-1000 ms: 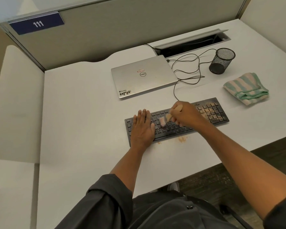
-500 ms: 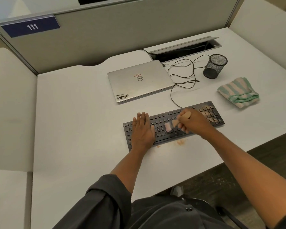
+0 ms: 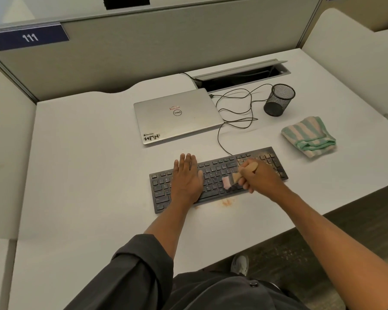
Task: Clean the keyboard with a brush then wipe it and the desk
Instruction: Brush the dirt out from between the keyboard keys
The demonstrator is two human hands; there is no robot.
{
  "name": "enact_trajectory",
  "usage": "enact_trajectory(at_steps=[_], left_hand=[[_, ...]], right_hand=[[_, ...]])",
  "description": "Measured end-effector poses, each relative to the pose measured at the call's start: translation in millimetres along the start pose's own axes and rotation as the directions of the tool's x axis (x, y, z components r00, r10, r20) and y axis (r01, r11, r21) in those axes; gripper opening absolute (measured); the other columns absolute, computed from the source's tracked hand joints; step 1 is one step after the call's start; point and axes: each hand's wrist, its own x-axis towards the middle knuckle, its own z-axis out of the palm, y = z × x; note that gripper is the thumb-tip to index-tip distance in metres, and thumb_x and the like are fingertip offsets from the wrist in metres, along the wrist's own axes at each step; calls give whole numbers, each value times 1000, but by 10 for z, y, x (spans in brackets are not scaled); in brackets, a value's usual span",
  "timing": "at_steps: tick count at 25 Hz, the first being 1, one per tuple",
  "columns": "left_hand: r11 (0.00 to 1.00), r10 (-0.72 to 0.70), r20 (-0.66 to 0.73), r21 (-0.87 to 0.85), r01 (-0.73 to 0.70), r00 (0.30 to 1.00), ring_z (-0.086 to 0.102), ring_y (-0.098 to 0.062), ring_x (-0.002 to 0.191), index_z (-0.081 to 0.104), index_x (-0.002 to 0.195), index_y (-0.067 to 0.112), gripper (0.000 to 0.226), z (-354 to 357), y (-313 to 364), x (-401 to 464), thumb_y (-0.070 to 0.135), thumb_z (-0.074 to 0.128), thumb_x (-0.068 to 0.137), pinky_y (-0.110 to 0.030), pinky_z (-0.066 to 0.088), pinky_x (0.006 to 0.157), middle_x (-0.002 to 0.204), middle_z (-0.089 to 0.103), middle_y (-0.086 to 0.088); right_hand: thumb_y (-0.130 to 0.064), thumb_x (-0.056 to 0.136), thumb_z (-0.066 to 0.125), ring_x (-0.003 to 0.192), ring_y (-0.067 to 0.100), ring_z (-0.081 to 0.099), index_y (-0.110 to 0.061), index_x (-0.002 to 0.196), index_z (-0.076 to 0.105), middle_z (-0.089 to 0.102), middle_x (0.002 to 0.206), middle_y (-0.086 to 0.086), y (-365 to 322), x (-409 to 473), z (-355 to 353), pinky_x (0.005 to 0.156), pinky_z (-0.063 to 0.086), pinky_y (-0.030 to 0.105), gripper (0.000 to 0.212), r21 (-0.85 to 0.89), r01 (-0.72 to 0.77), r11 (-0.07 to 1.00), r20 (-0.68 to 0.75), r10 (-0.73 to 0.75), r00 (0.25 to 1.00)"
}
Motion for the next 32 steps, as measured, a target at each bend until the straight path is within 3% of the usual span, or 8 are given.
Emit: enact_trajectory(at_steps=[6, 12, 16, 19, 21, 26, 30, 32], left_hand=[[999, -54, 11, -1, 54, 998, -4, -27, 157, 9, 161, 5, 63, 40, 259, 98, 36, 21, 108, -42, -7, 127, 170, 6, -14], [997, -80, -11, -3, 80, 997, -2, -27, 157, 11, 161, 5, 63, 118, 436, 159, 37, 18, 108, -42, -6, 127, 169, 9, -13], [996, -88, -18, 10, 88, 996, 0, -27, 157, 12, 161, 5, 66, 138, 422, 159, 39, 12, 104, -42, -5, 127, 169, 11, -13], [996, -91, -26, 2, 91, 996, 0, -27, 157, 12, 161, 6, 63, 152, 423, 160, 37, 19, 108, -42, -4, 127, 169, 11, -13], [996, -91, -28, -4, 91, 995, 1, -27, 157, 13, 161, 5, 63, 150, 420, 154, 37, 19, 107, -42, -5, 127, 169, 12, -13], [996, -85, -28, -17, 85, 996, 1, -27, 157, 13, 161, 5, 63, 149, 418, 153, 36, 22, 108, -42, -5, 127, 169, 11, -14], [997, -80, -30, -12, 80, 996, 2, -28, 157, 14, 161, 4, 68, 144, 415, 150, 40, 14, 103, -43, -3, 128, 169, 13, -14], [997, -78, -26, -13, 78, 997, 2, -28, 157, 14, 161, 4, 72, 144, 407, 149, 42, 9, 99, -43, -3, 127, 169, 13, -14]], right_hand=[[-23, 97, 53, 77, 24, 65, -12, 92, 65, 69, 83, 5, 99, 217, -383, 69, 53, 34, 16, -301, -26, 953, -266, -58, 962], [-19, 97, 59, 61, 6, 62, -18, 92, 71, 71, 74, -3, -28, 250, -196, 56, 50, 21, 13, -181, 199, 963, 95, -185, 978], [-18, 96, 59, 78, 14, 62, -13, 90, 72, 70, 83, -1, -10, 361, -404, 63, 45, 24, 15, -327, 181, 927, -50, -209, 977], [-19, 98, 57, 66, 10, 65, -17, 91, 70, 71, 74, -2, -102, 376, -296, 60, 53, 28, 15, -173, 167, 971, -8, -171, 985], [-20, 100, 56, 58, 7, 63, -18, 92, 68, 71, 71, -3, -117, 380, -151, 55, 52, 25, 15, -125, 121, 985, 40, -117, 992], [-19, 100, 51, 65, 3, 55, -14, 89, 64, 64, 75, -5, -240, 435, -253, 51, 33, 7, 18, -343, 81, 936, -185, -152, 971], [-22, 99, 53, 64, 15, 65, -17, 92, 67, 73, 76, 2, -316, 455, -186, 61, 55, 28, 16, -101, 73, 992, -35, -76, 996], [-19, 99, 52, 66, 16, 65, -16, 88, 66, 72, 78, 3, -269, 479, -159, 59, 53, 28, 18, -222, 68, 973, -31, -77, 997]])
